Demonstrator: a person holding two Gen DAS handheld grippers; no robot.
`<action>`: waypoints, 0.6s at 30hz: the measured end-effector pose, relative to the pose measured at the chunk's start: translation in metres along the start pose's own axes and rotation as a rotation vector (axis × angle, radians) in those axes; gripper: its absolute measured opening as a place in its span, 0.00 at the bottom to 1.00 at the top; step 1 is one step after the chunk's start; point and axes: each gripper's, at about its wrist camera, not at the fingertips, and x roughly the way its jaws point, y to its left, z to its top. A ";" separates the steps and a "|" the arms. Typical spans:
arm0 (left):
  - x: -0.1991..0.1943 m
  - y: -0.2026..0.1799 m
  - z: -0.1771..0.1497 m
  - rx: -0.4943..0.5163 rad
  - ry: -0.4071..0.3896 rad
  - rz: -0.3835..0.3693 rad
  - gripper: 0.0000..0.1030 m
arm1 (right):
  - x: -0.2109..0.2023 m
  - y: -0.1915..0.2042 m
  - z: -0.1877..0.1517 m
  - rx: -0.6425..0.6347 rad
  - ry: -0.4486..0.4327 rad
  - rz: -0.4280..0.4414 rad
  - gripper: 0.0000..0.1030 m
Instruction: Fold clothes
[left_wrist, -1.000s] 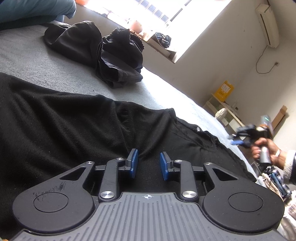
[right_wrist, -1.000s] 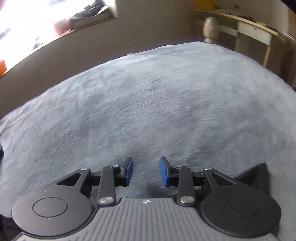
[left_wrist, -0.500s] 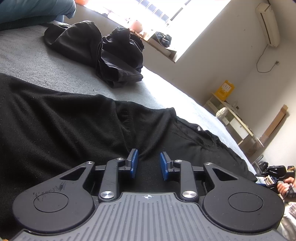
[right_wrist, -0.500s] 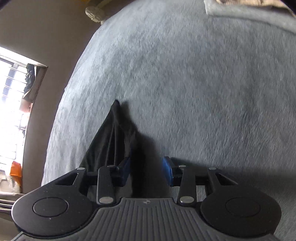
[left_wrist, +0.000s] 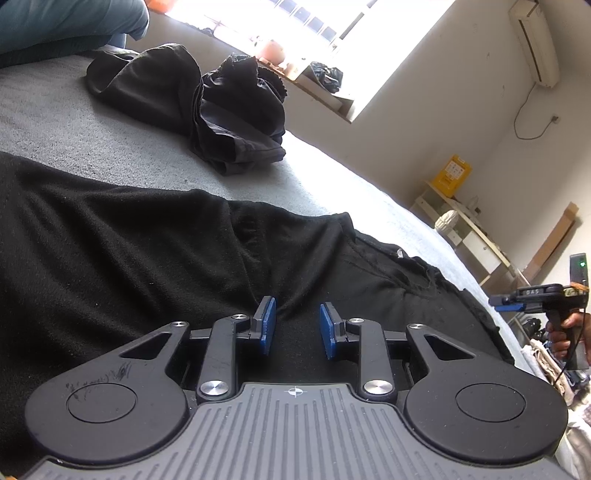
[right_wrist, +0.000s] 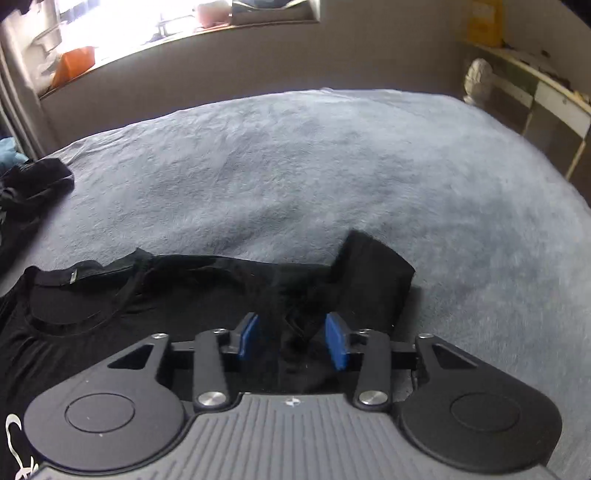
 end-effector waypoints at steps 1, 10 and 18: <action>0.000 0.000 0.000 -0.001 0.000 -0.001 0.27 | -0.001 0.006 0.000 -0.020 -0.007 0.001 0.42; 0.000 0.003 0.000 -0.013 -0.003 -0.013 0.27 | -0.007 -0.057 -0.016 0.378 0.000 0.085 0.42; -0.001 0.003 0.001 -0.015 -0.003 -0.014 0.27 | 0.013 -0.052 -0.030 0.426 0.075 0.138 0.36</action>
